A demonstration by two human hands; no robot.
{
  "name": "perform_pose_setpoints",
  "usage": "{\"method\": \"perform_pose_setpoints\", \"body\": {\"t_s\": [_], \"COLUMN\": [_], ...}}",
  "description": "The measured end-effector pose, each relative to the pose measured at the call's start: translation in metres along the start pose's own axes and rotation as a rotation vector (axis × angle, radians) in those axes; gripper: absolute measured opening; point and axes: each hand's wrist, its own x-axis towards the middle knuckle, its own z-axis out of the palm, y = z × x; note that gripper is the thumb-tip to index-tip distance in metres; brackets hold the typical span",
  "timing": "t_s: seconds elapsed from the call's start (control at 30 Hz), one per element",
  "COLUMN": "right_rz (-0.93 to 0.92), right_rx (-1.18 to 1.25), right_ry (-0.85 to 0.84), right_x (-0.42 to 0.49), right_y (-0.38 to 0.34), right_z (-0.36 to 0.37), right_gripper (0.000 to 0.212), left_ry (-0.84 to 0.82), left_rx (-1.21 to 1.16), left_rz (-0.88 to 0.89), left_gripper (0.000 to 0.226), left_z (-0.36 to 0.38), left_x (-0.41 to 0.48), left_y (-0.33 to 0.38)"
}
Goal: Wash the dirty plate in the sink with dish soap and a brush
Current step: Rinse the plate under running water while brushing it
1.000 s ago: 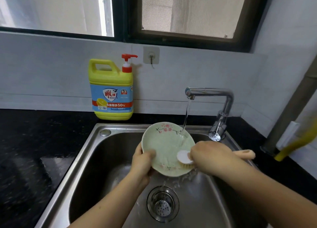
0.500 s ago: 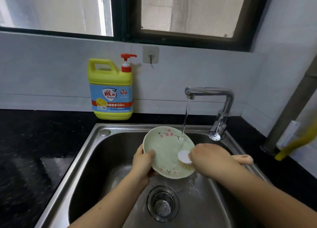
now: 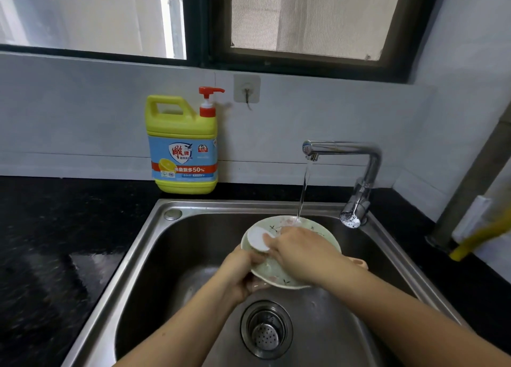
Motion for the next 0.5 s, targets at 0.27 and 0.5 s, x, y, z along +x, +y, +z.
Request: {"method": "perform_pose_setpoints", "body": {"t_s": [0.27, 0.5], "right_rz": [0.255, 0.063], "right_rx": [-0.019, 0.154], "right_ry": [0.120, 0.030], "right_x": [-0.001, 0.003], "right_y": [0.017, -0.007], "right_z": [0.002, 0.000], "right_gripper": [0.047, 0.042], "left_ry": [-0.043, -0.057], "left_rx": [-0.042, -0.066], "left_rz": [0.008, 0.044], "left_gripper": [0.031, 0.047], "left_z": [0.006, 0.004], "left_x": [-0.006, -0.003], "left_y": [0.002, 0.001]}}
